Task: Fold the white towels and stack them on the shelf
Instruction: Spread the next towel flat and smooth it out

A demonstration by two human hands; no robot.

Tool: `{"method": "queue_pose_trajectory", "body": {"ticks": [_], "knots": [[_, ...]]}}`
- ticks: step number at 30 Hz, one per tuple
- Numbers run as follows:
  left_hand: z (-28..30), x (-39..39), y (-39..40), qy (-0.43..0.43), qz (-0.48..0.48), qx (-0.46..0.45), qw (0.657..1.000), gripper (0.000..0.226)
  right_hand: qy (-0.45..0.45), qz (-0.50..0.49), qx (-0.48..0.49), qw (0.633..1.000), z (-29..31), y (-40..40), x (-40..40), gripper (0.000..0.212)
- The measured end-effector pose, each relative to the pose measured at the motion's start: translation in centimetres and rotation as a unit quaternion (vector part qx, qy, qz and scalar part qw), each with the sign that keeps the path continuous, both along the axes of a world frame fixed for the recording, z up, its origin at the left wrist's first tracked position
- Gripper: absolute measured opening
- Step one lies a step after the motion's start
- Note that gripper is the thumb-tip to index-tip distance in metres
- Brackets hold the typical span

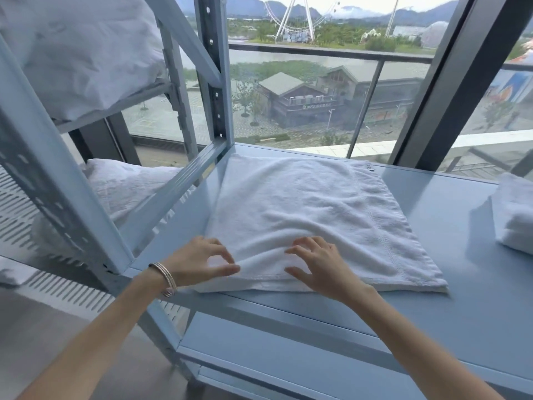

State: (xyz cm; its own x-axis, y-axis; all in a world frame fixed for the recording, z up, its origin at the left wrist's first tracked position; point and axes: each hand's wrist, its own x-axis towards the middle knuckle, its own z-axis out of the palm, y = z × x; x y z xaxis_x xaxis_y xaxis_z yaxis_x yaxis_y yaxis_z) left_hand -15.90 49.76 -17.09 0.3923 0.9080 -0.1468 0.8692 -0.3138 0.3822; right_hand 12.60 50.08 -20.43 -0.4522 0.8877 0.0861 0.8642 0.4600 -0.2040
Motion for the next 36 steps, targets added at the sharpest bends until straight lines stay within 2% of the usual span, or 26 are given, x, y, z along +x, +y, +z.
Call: {"method": "queue_pose_trajectory", "body": {"ticks": [1, 3, 5, 6, 9, 11, 13, 15, 17, 20, 22, 24, 26, 28, 31, 33, 34, 36], "knots": [[0.1, 0.5, 0.7, -0.051, -0.022, -0.006, 0.998, 0.075, 0.009, -0.017, -0.002, 1.0, -0.2, -0.3, 0.1, 0.068], [-0.2, 1.9, 2.8, -0.058, -0.053, 0.05, 0.996, 0.07, 0.011, -0.046, -0.011, 0.999, -0.5, -1.1, 0.7, 0.067], [-0.8, 3.4, 5.0, -0.007, -0.059, 0.108, 0.992, 0.04, 0.002, -0.059, -0.016, 0.998, -0.2, -2.1, 1.8, 0.06], [-1.2, 4.1, 5.8, 0.038, -0.063, 0.119, 0.99, 0.037, -0.006, -0.066, -0.02, 0.998, 0.1, -2.6, 2.6, 0.054], [-2.2, 5.8, 6.7, 0.138, -0.085, 0.062, 0.985, 0.065, -0.035, -0.111, -0.045, 0.992, 1.1, -3.5, 6.2, 0.037], [-2.5, 7.6, 5.6, 0.149, -0.097, 0.045, 0.983, 0.094, -0.069, -0.159, -0.068, 0.983, 1.9, -3.6, 8.1, 0.033], [-3.0, 10.2, 3.4, 0.171, -0.103, 0.052, 0.979, 0.106, -0.095, -0.209, -0.067, 0.971, 2.1, -3.4, 8.8, 0.028], [-3.3, 13.4, 0.7, 0.18, -0.1, 0.05, 0.977, 0.097, -0.082, -0.237, -0.029, 0.968, 1.7, -3.3, 8.2, 0.033], [-3.2, 16.6, -2.1, 0.189, -0.096, 0.047, 0.976, 0.079, -0.058, -0.244, -0.019, 0.968, 1.0, -3.2, 7.5, 0.046], [-2.4, 20.2, -5.1, 0.188, -0.143, 0.033, 0.971, 0.06, -0.083, -0.284, -0.117, 0.948, 0.4, -3.0, 9.4, 0.059], [-1.3, 21.6, -5.2, 0.149, -0.193, 0.015, 0.97, 0.051, -0.104, -0.324, -0.155, 0.928, 0.3, -3.2, 12.7, 0.055], [-0.4, 22.7, -3.5, 0.061, -0.204, -0.005, 0.977, 0.041, -0.114, -0.375, -0.161, 0.906, 0.5, -3.6, 16.1, 0.051], [-0.5, 23.4, -0.7, 0.035, -0.206, 0.045, 0.977, 0.037, -0.125, -0.414, -0.172, 0.885, 1.0, -4.1, 18.3, 0.052], [-1.2, 23.6, 2.1, 0.084, -0.21, 0.108, 0.968, 0.043, -0.108, -0.386, -0.17, 0.9, 1.1, -4.6, 18.0, 0.055], [-2.2, 23.9, 5.4, 0.158, -0.219, 0.082, 0.959, 0.063, -0.053, -0.302, -0.165, 0.937, 0.1, -5.9, 16.0, 0.057], [-2.7, 24.0, 6.8, 0.144, -0.216, 0.057, 0.964, 0.098, -0.058, -0.289, -0.149, 0.944, -1.0, -5.7, 16.1, 0.06], [-3.2, 23.9, 7.2, 0.139, -0.21, 0.062, 0.966, 0.107, -0.065, -0.29, -0.141, 0.944, -1.3, -5.4, 16.5, 0.065], [-4.0, 23.6, 7.4, 0.13, -0.191, 0.078, 0.97, 0.106, -0.069, -0.286, -0.132, 0.946, -1.4, -4.4, 17.4, 0.073]]}}
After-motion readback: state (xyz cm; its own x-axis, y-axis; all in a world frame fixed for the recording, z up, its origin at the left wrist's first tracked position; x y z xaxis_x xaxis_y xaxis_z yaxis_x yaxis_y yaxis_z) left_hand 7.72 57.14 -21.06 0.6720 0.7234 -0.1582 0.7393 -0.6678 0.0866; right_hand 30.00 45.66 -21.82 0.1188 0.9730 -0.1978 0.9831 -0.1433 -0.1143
